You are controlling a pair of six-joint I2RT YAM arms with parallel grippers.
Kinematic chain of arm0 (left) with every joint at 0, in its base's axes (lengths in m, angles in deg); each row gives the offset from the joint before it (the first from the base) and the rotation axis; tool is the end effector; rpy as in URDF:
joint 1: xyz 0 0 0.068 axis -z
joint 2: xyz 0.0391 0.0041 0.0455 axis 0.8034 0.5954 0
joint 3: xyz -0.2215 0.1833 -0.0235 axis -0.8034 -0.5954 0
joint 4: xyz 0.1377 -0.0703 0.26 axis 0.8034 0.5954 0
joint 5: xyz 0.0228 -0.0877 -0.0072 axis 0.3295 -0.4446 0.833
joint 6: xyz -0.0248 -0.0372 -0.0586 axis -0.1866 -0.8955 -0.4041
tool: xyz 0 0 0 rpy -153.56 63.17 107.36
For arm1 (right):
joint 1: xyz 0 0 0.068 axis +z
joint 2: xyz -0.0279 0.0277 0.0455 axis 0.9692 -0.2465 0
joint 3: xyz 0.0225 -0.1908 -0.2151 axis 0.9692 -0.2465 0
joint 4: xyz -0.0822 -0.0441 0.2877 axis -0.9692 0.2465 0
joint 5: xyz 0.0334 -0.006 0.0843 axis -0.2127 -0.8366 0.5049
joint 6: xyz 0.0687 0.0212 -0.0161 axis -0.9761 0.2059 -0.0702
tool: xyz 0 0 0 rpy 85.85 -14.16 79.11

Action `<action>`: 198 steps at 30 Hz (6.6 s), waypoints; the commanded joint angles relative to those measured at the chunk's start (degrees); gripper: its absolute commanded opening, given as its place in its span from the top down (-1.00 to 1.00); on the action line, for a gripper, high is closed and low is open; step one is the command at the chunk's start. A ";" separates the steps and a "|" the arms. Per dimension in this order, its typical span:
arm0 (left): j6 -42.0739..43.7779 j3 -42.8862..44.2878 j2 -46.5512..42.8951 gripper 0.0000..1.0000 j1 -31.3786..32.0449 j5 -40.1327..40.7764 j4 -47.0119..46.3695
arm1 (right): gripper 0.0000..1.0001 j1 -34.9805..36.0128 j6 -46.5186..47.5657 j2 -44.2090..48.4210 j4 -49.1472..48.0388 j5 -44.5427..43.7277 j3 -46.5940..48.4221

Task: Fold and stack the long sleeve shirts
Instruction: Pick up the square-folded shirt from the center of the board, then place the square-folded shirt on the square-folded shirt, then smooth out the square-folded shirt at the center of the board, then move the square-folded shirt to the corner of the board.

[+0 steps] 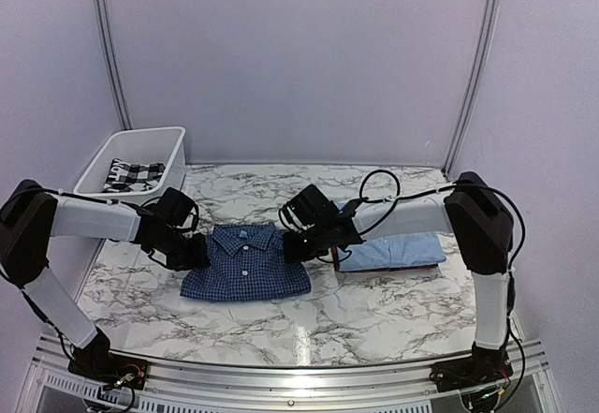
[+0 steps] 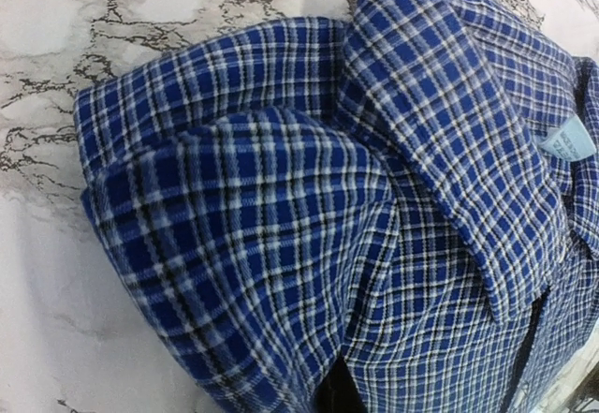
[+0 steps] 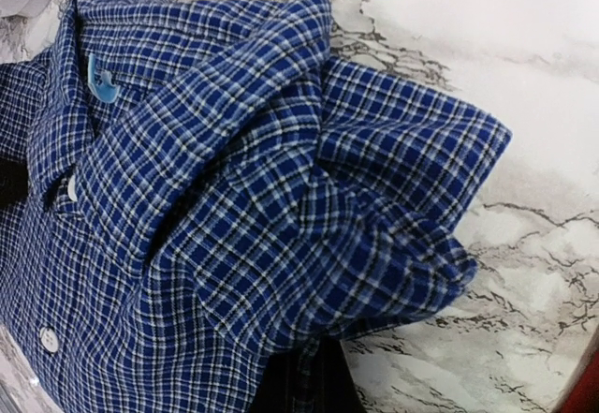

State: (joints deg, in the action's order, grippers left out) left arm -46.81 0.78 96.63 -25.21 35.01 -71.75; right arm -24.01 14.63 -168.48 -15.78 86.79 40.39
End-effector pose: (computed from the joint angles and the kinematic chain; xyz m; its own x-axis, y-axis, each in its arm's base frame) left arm 0.3003 -0.1712 0.1152 -0.9166 -0.1537 -0.3690 0.0094 0.9145 -0.4044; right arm 0.3087 0.3937 0.1245 -0.8234 -0.2370 -0.5156 -0.4420 0.8377 0.3207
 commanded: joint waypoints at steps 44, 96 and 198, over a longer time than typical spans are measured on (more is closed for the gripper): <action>-13.00 63.59 31.30 1.00 22.61 -1.44 0.55 | 1.00 -29.66 17.26 30.32 18.66 -13.55 -6.19; -10.08 65.52 34.35 -0.73 24.53 9.65 2.17 | 0.09 -39.36 18.77 38.31 16.68 -8.43 -15.06; -3.13 25.12 -2.26 -0.98 18.47 12.81 -0.36 | -0.97 -36.16 9.67 3.48 0.07 -10.16 -8.95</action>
State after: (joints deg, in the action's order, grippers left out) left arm -50.04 26.99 97.72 -6.17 47.21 -70.77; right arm -57.30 21.03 -162.08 -16.24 73.59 27.53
